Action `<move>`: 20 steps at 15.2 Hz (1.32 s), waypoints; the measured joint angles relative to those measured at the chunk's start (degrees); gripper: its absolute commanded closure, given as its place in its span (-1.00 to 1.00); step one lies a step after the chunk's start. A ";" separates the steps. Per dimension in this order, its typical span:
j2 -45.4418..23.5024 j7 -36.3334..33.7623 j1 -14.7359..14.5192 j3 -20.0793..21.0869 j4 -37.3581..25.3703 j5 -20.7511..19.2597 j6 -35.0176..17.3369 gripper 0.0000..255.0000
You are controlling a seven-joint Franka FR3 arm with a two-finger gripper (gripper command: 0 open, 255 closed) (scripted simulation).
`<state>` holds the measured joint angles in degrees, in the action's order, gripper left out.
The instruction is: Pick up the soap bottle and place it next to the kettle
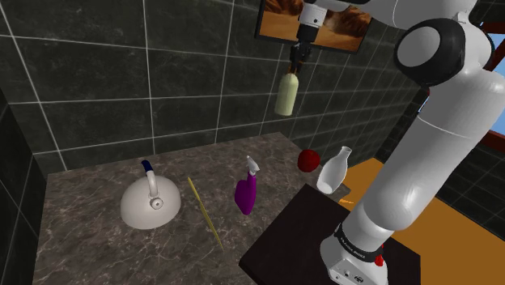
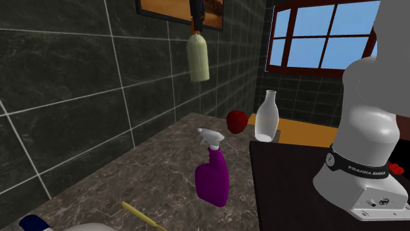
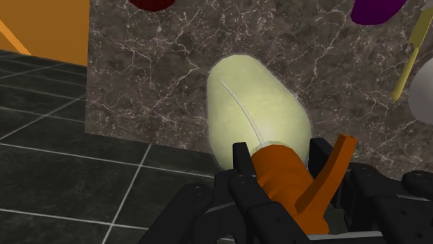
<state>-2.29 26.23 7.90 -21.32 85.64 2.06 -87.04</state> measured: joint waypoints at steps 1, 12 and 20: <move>1.23 -1.27 -0.71 0.61 1.32 -0.42 -0.17 1.00; 13.40 -17.78 -7.89 9.86 14.96 -2.87 -2.33 1.00; 16.79 -29.54 -12.32 17.26 18.84 -1.66 -2.90 1.00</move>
<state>14.50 -3.31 -4.41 -4.05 104.47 0.40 -89.94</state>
